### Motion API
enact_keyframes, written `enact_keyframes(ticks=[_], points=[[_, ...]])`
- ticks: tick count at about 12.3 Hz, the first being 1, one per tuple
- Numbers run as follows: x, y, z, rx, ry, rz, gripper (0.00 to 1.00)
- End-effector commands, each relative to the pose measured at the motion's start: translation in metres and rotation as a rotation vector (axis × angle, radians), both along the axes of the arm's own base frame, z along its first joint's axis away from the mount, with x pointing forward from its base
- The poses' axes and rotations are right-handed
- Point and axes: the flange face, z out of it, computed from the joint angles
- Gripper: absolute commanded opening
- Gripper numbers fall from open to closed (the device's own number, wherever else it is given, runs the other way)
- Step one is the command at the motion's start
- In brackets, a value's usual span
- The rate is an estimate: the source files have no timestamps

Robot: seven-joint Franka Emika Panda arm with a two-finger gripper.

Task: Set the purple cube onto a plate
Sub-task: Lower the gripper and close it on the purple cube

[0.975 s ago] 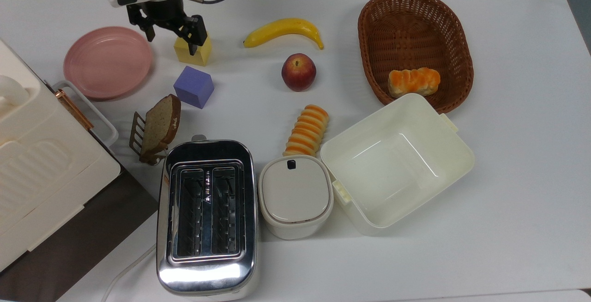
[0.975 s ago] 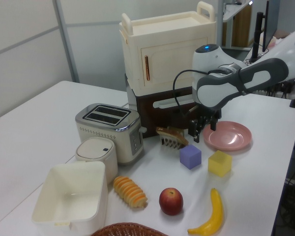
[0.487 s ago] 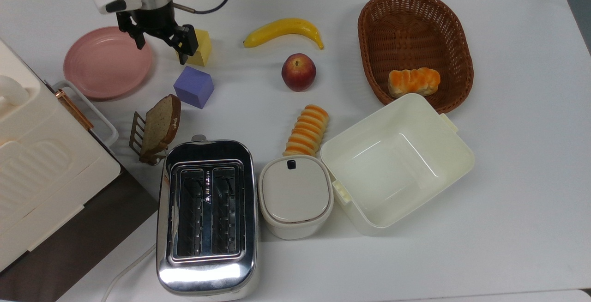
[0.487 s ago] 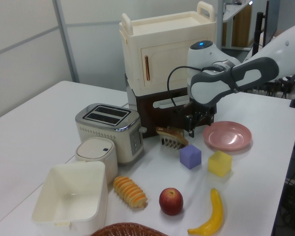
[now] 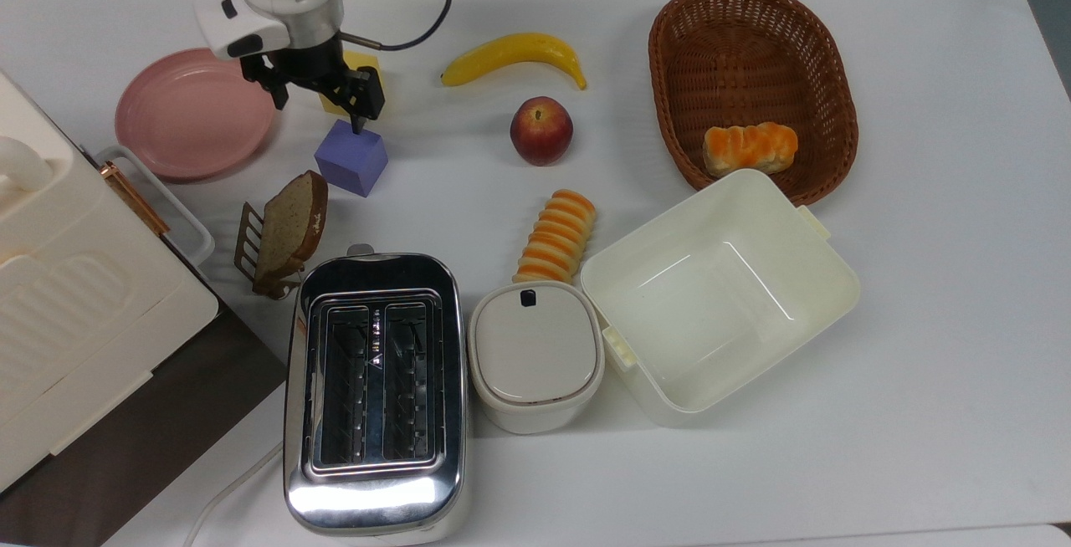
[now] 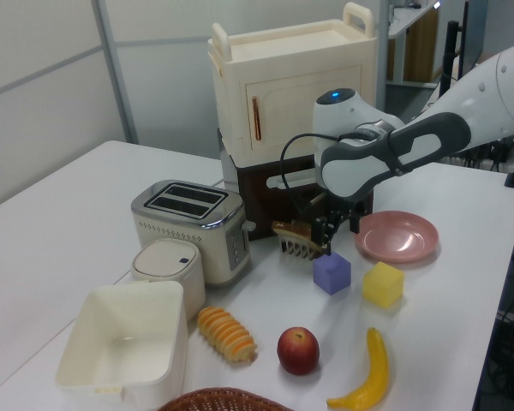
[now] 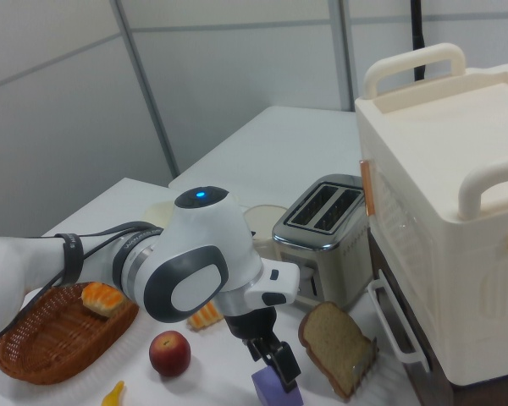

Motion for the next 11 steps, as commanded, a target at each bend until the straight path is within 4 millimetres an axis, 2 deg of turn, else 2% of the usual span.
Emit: enact_keyframes(ticks=[1,4,6,7,11], points=[[0.010,0.011,-0.013,-0.004,-0.026,-0.006,1.00],[0.015,0.014,-0.029,-0.006,-0.024,0.004,1.00],[0.015,0.012,-0.030,-0.007,-0.024,0.004,1.00],[0.016,0.014,-0.040,-0.008,-0.006,0.011,1.00],[0.018,0.014,-0.049,-0.013,-0.002,0.028,1.00]])
